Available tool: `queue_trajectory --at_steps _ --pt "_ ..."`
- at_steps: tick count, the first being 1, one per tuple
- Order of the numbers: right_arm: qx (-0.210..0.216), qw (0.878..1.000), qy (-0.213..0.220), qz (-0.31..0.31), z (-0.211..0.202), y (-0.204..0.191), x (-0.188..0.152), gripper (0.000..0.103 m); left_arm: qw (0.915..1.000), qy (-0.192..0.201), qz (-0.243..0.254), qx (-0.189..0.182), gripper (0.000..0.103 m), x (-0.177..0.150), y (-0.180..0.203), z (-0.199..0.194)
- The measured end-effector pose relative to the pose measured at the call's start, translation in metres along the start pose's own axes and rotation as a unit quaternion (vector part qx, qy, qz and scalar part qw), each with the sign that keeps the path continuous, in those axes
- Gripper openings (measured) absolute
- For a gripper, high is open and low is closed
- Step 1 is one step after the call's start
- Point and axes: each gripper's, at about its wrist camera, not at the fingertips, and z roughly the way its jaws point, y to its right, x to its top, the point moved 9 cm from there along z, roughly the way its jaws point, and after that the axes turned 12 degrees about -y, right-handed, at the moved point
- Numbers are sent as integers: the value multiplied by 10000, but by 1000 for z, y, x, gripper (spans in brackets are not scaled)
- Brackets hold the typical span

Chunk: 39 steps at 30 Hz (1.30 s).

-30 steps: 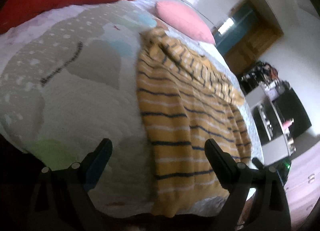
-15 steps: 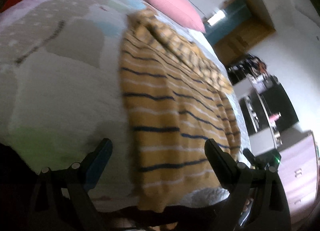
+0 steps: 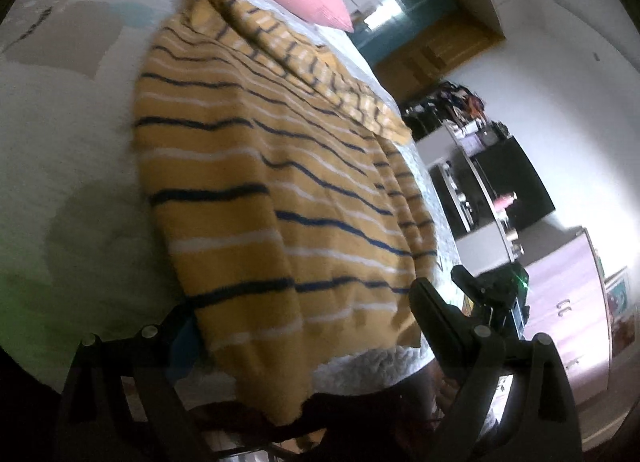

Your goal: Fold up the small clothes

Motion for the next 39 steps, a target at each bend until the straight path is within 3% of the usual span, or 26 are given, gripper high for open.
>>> queue_trajectory --at_steps 3,5,9,12,17,21,22,23,24,25,26,27,32,36,39 --pt "96 9999 -50 -45 6 -3 -5 89 9999 21 11 109 84 -2 4 4" --pt "205 9998 -87 -12 6 -2 -6 88 9997 81 -55 241 62 -1 0 4" --pt "309 9993 -128 173 3 6 -7 75 9991 143 -333 225 42 0 -14 -2" --pt "452 9983 -88 344 1 12 -6 71 9992 115 -302 249 42 1 -14 1" --pt "469 9980 22 427 2 15 -6 70 10000 -17 -82 10 89 4 -2 10" --pt "211 9993 105 275 2 11 -7 71 9996 1 46 264 88 6 4 16" --pt "97 9996 132 229 2 10 -8 71 9993 36 11 382 71 6 1 13" --pt "-21 9997 153 190 3 8 -8 70 9982 54 -46 601 38 8 -5 10" --pt "-156 9997 150 143 4 6 -8 67 9972 43 -111 737 19 10 -12 5" --pt "-418 9990 121 38 6 3 -8 61 9974 33 -221 682 13 12 -17 -1" --pt "-668 9977 64 -57 8 1 -7 38 9979 99 -384 509 12 16 -20 -9" --pt "-789 9968 -19 -105 9 0 -7 23 9974 215 -531 429 11 21 -23 -21" --pt "-590 9982 -94 42 8 -6 0 17 9925 727 -230 954 9 31 -5 -68" --pt "-424 9989 -182 -114 1 -24 -8 16 9873 823 204 1341 9 18 18 -81" --pt "-337 9986 -263 -322 -12 -41 -21 15 9873 804 264 1345 9 3 23 -88"
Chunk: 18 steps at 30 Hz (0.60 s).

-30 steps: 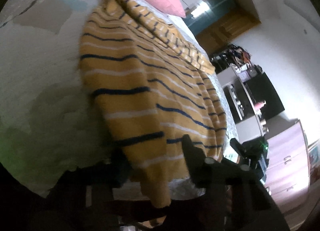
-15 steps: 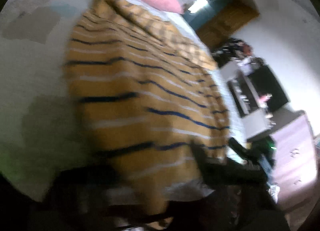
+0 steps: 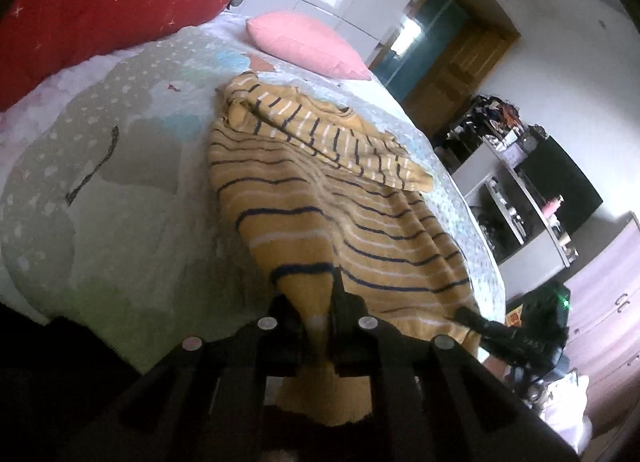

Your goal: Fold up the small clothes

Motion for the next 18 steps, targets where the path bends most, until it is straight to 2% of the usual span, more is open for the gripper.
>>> queue_trajectory --at_steps 4,9,12,14,18 --pt "-6 9997 -155 -205 -15 -10 -28 15 10000 -43 -83 -17 9 -27 -5 -8" --pt "-109 9989 -459 -3 -6 7 -55 15 9994 -182 -287 -1 9 -40 -23 -2" --pt "-119 9990 -429 -64 -8 4 -45 15 9990 -133 -383 -160 9 -25 -29 -3" --pt "-194 9982 -415 -379 -9 -11 -29 15 9995 15 -288 -110 9 -11 -28 -6" --pt "-280 9953 -366 -847 -5 -37 10 15 9995 266 -166 -84 9 36 -24 -6"
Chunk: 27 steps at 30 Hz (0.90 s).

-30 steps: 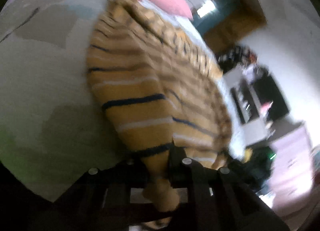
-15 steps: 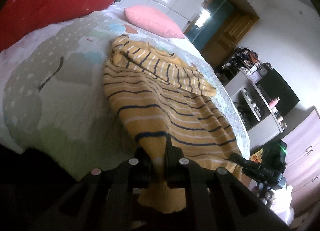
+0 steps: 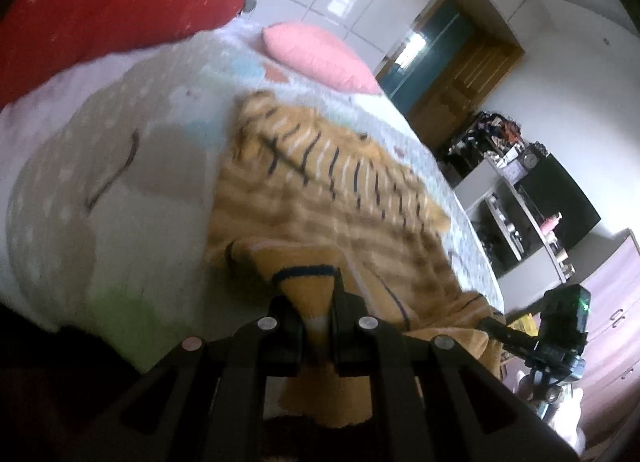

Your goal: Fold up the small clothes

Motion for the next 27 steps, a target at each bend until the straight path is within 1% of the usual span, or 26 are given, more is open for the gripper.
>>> queue_trajectory --at_steps 3,4,5,7,9,10,11,12,13,14,15,16,17,18,19,20,21,22,25,26,27 --pt "-3 9997 198 -123 -3 -7 47 15 9999 56 151 -7 9 41 11 10" --pt "19 9994 307 -163 -4 -9 70 15 9997 40 221 47 9 57 15 15" --pt "27 9992 357 -193 -5 -9 84 15 9996 10 267 100 9 68 18 21" --pt "-39 9989 437 -184 -1 -8 117 15 9991 -191 283 236 9 104 19 45" --pt "-118 9990 439 -4 11 5 152 15 9981 -445 69 425 9 139 11 77" --pt "-195 9987 423 215 21 20 176 15 9971 -563 -34 515 10 152 5 91" --pt "-286 9980 403 388 31 34 192 15 9957 -694 -113 598 10 166 -1 107" --pt "-383 9969 369 580 41 50 206 19 9942 -818 -175 674 10 182 -9 125" --pt "-512 9949 331 799 52 66 220 19 9934 -879 -237 700 11 192 -14 136" --pt "-642 9926 311 984 58 82 228 21 9929 -933 -359 651 11 202 -19 145" --pt "-759 9899 297 1156 64 97 236 27 9925 -974 -596 429 11 210 -25 153" --pt "-809 9873 284 1339 70 112 242 31 9920 -948 -815 178 13 217 -27 154" --pt "-807 9838 334 1566 74 126 249 40 9907 -885 -1028 -94 22 224 -29 154" --pt "-762 9825 382 1655 74 132 253 44 9890 -761 -1214 -355 28 232 -32 149" --pt "-638 9812 448 1765 74 138 258 45 9886 -611 -1305 -431 46 239 -36 144" --pt "-500 9798 495 1871 73 142 263 47 9887 -443 -1365 -424 63 245 -40 138" --pt "-441 9791 512 1920 72 145 266 47 9887 -217 -1423 -409 68 252 -45 128" --pt "-426 9789 517 1930 71 146 270 47 9888 -139 -1436 -383 70 255 -48 123" --pt "-594 9826 589 1656 59 140 279 48 9923 -259 -1195 -174 70 256 -48 116" --pt "-612 9837 619 1571 54 137 281 49 9944 -273 -1022 -52 71 254 -46 114" --pt "-651 9844 646 1503 51 134 282 51 9965 -312 -760 148 71 250 -41 113"
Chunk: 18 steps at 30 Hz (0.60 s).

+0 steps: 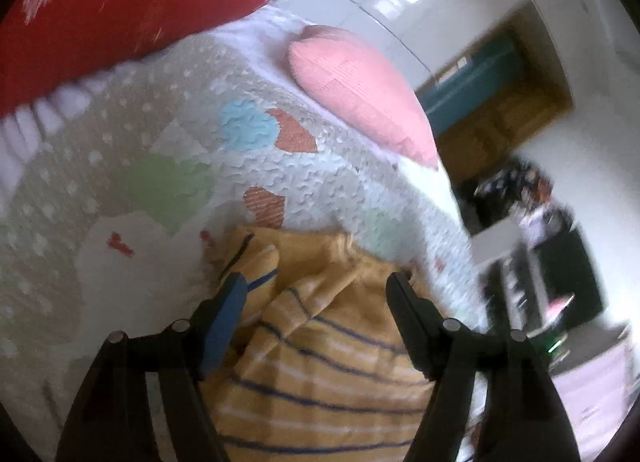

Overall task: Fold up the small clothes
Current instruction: 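Fold the hem up over the sweater toward the collar with both grippers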

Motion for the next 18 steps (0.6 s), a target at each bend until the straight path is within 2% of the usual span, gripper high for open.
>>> queue_trajectory --at_steps 4,6,9,11,13,16,18 --pt "-99 9996 158 -192 -17 -13 -5 52 9955 -207 809 444 72 -25 21 9" --pt "-286 9987 180 -392 -23 -20 -16 55 9885 -291 1255 789 72 -36 31 20" --pt "-483 9955 143 -800 -24 -34 -29 56 9764 -441 1587 1400 74 -42 27 41" --pt "-898 9891 281 -1132 -26 -41 -23 61 9726 -612 1490 1678 75 -41 13 57" --pt "-1149 9865 472 -1067 -33 -38 -6 65 9668 -814 1224 2090 75 -38 -14 71" --pt "-844 9909 538 -898 -41 -37 5 65 9678 -696 811 2278 75 -30 -47 66" --pt "-672 9910 382 -1091 -39 -43 -3 65 9759 -775 456 1987 75 -30 -66 62"
